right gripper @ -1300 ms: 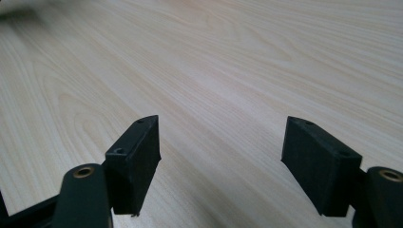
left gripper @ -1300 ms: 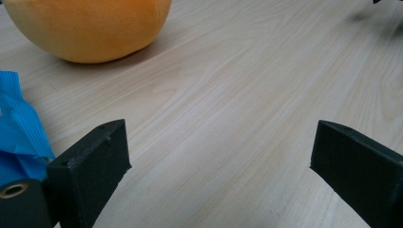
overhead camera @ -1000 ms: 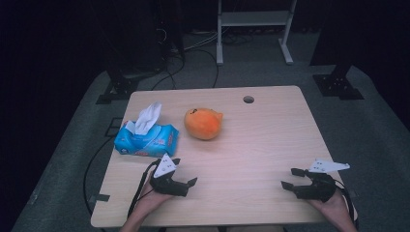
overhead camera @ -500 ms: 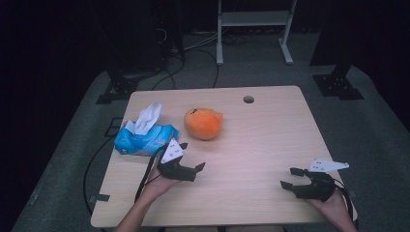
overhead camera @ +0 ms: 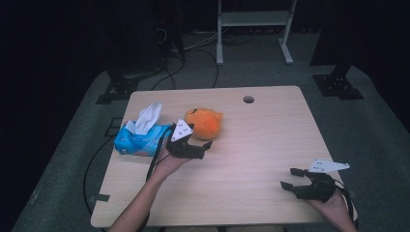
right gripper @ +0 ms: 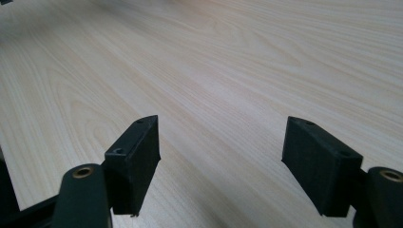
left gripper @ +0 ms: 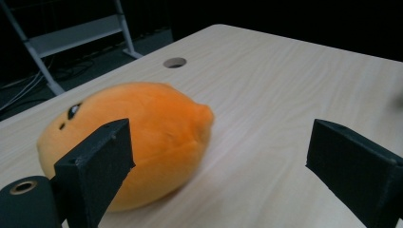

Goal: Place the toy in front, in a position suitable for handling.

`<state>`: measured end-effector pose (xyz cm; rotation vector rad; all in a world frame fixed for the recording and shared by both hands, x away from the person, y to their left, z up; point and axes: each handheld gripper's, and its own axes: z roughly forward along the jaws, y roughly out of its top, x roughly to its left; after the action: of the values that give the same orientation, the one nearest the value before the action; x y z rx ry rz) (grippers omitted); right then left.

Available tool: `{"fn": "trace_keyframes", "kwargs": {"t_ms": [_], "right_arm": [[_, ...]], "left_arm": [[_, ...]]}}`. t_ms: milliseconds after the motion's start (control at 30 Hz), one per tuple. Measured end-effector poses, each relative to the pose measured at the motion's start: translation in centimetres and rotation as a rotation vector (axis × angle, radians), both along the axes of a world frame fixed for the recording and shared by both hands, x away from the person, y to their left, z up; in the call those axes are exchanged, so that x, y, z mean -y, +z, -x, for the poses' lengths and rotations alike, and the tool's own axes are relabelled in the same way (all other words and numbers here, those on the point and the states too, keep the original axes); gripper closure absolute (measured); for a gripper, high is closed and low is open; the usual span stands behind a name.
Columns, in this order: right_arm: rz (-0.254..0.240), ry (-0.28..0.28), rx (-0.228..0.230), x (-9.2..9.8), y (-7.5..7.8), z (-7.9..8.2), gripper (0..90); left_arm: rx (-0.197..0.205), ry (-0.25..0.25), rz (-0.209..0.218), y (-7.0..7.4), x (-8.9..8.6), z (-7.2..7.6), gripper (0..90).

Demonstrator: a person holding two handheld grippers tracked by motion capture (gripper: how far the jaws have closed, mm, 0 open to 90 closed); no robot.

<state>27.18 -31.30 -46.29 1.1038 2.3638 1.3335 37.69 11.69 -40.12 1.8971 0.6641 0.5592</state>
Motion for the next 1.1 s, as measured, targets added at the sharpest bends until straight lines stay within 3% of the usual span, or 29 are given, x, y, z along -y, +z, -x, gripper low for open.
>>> {"fn": "trace_keyframes", "kwargs": {"t_ms": [467, 567, 767, 1000, 1100], "right_arm": [[0.009, 0.006, -0.004, -0.1, -0.1, 0.0, 27.5], [0.005, 0.011, -0.001, -0.1, -0.1, 0.0, 27.4], [0.005, 0.018, -0.003, -0.2, -0.1, 0.0, 27.5], [0.001, 0.024, -0.003, -0.1, -0.1, 0.1, 27.5], [0.004, 0.026, -0.003, -0.2, -0.1, 0.2, 27.5]], "left_arm": [[0.015, 0.103, 0.042, 0.3, 0.4, -5.1, 13.2], [0.01, 0.117, 0.032, 0.5, 0.9, -6.4, 13.2], [-0.038, 0.132, 0.04, 0.0, 1.5, -8.4, 14.2], [-0.076, 0.152, 0.016, -1.6, 2.0, -9.4, 21.2], [-0.075, 0.162, -0.005, -2.2, 2.3, -9.3, 25.0]]}}
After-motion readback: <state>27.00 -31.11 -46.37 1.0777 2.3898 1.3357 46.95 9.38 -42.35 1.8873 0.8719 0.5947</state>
